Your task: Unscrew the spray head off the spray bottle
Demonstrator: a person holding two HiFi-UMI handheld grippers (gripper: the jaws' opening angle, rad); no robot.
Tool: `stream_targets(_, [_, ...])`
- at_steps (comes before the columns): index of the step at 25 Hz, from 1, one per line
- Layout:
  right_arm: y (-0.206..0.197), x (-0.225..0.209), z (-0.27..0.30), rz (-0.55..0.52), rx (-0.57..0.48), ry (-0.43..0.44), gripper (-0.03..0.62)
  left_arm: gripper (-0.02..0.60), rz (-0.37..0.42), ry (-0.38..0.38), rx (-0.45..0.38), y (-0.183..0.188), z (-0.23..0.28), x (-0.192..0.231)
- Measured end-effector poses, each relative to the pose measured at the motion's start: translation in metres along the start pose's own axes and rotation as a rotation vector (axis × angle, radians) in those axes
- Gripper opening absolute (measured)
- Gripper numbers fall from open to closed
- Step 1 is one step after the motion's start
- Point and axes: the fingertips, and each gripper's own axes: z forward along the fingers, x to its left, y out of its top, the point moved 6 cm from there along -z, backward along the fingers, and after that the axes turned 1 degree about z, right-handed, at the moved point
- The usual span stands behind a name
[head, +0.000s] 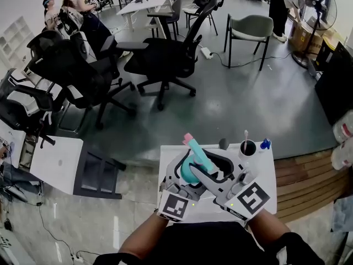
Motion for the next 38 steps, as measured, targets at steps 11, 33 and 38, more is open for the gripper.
stream_targets(11, [0.012, 0.013, -0.021, 0.076, 0.049, 0.278, 0.14, 0.456, 0.046, -0.397, -0.176, 0.023, -0.014, -0.017])
stream_targets(33, [-0.004, 0.008, -0.011, 0.018, -0.001, 0.043, 0.204, 0.455, 0.014, -0.089, 0.01, -0.007, -0.003, 0.0])
stream_targets(38, [-0.006, 0.005, -0.008, -0.014, -0.037, -0.043, 0.17, 0.456, 0.001, -0.077, -0.006, -0.003, -0.002, -0.004])
